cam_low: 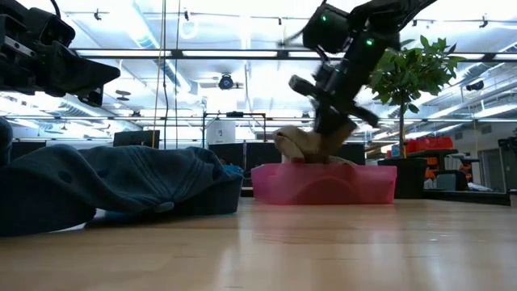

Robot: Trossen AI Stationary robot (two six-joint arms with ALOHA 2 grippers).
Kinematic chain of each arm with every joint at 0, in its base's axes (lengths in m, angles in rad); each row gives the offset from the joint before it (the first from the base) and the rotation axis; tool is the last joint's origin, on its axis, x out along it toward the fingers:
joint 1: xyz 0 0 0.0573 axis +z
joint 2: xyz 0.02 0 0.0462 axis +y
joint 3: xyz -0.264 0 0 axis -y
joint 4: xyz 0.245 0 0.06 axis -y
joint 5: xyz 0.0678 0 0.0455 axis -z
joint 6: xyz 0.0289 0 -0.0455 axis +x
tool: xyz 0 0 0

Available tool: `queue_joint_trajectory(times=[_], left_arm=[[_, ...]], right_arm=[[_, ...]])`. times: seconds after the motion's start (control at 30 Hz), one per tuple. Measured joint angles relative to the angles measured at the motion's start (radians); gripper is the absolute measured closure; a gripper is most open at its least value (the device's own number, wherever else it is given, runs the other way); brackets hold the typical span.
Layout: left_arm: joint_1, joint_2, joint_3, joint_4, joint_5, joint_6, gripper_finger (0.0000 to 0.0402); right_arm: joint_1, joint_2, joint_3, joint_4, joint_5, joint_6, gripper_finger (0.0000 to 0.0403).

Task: Pick & Place hat
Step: Put the brown cap into the pink bin

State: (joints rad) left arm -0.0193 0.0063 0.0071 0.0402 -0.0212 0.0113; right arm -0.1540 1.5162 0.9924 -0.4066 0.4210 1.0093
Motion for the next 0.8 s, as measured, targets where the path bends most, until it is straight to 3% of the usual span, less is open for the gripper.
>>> queue_joint_trajectory(times=[0.1,0.2,0.47,0.6,0.8], left_arm=[[0.0,0.0,0.0,0.0,0.0,0.0,0.0399],[0.0,0.0,0.0,0.0,0.0,0.0,0.0399],[0.0,0.0,0.0,0.0,0.0,0.0,0.0399],[0.0,0.0,0.0,0.0,0.0,0.0,0.0399],[0.0,0.0,0.0,0.0,0.0,0.0,0.0399]], right_arm=[[-0.028,0.0,0.0,0.165,-0.076,-0.167,0.0391],[-0.07,0.0,0.0,0.232,-0.138,-0.195,0.0394],[-0.144,0.0,-0.001,0.098,-0.257,-0.281,0.0394],[-0.143,-0.026,0.0,0.235,-0.357,-0.461,0.0394],[-0.187,-0.07,0.001,0.166,-0.491,-0.43,0.0394]])
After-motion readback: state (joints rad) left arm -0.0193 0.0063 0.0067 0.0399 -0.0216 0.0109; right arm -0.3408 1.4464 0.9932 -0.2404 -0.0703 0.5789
